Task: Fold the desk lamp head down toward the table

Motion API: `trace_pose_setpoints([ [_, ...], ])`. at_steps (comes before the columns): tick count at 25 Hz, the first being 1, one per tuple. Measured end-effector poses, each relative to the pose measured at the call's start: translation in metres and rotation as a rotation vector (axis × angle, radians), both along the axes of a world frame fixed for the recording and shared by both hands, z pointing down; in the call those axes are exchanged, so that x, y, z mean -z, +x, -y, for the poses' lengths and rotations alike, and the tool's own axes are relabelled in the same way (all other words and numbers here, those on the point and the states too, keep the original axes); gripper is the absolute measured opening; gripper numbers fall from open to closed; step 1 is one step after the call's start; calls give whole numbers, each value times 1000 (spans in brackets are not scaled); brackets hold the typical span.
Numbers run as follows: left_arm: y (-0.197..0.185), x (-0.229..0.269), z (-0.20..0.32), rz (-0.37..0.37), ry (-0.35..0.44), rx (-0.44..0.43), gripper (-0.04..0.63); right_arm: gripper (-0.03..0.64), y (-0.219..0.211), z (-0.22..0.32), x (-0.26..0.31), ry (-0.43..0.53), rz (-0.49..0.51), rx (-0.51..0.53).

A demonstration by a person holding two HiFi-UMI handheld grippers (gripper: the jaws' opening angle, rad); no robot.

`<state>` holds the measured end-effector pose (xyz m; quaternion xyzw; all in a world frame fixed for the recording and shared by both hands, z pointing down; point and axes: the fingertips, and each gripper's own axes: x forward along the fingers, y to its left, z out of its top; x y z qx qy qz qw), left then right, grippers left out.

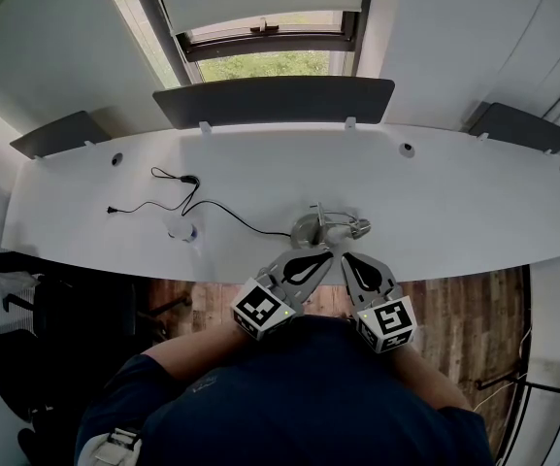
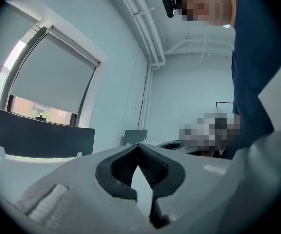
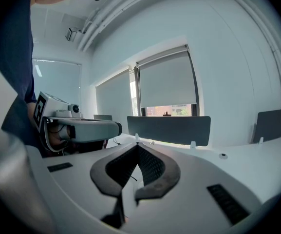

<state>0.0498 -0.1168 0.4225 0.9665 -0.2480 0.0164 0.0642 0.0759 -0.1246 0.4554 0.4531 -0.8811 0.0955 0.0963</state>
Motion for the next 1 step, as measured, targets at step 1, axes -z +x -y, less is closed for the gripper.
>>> trace_pose_setpoints([
  [1, -1, -1, 1, 1, 2, 2, 6, 9, -1, 1, 0, -2, 1, -2],
])
